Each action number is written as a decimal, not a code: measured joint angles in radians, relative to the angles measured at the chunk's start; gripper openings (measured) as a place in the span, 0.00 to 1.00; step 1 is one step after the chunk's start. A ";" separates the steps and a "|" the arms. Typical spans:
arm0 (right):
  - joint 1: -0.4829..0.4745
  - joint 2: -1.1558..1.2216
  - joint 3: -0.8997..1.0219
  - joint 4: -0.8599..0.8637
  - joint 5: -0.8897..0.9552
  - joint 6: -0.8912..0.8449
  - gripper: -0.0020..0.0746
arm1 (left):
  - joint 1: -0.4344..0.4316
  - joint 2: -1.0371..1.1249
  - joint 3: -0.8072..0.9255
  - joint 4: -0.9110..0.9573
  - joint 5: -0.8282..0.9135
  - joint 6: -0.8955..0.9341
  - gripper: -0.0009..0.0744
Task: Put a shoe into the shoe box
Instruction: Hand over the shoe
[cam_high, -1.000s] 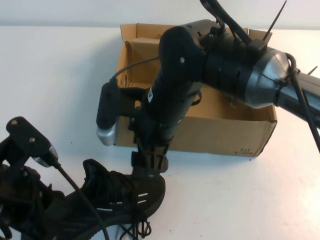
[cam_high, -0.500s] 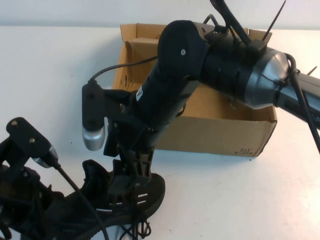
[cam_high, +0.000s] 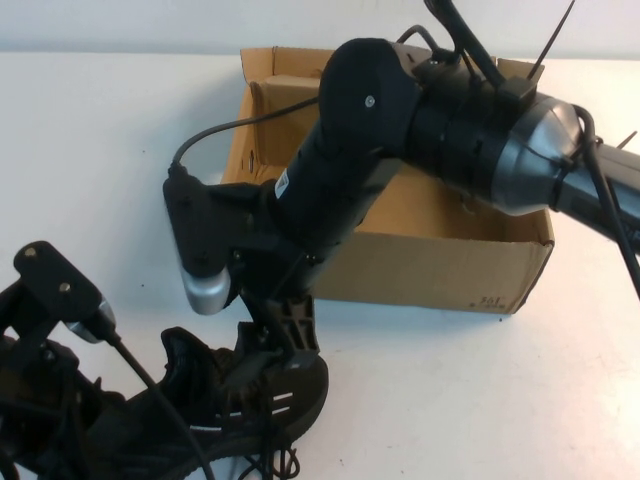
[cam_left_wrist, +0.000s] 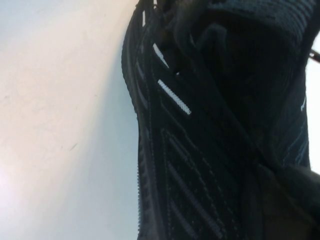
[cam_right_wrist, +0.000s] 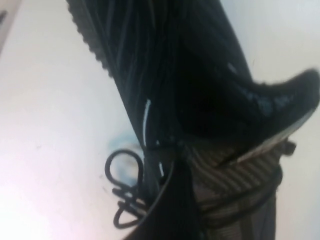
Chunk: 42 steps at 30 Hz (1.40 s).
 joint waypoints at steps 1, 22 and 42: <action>-0.006 0.000 0.000 0.014 0.000 -0.014 0.77 | 0.000 0.000 0.000 0.000 0.000 0.000 0.06; -0.034 0.059 0.100 0.199 -0.016 -0.144 0.68 | 0.000 0.000 0.000 0.007 0.000 0.000 0.06; -0.018 0.080 0.100 0.198 -0.031 -0.117 0.12 | 0.000 0.000 0.000 0.021 -0.004 0.000 0.06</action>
